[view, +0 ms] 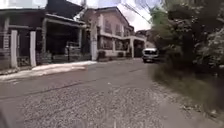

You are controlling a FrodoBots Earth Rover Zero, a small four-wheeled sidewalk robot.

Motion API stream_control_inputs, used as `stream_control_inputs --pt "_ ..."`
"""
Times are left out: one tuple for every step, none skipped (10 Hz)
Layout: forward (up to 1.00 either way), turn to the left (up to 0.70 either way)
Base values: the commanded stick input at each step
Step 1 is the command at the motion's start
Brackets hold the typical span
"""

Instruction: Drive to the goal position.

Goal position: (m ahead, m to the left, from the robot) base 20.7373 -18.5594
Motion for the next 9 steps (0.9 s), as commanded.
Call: stream_control_inputs --pt "0.85 0.0" --pt "0.85 0.0" --pt "0.85 0.0" --pt "0.85 0.0" --pt "0.85 0.0" --pt "0.85 0.0" --pt "0.85 0.0" --pt "0.85 0.0" --pt "0.85 0.0"
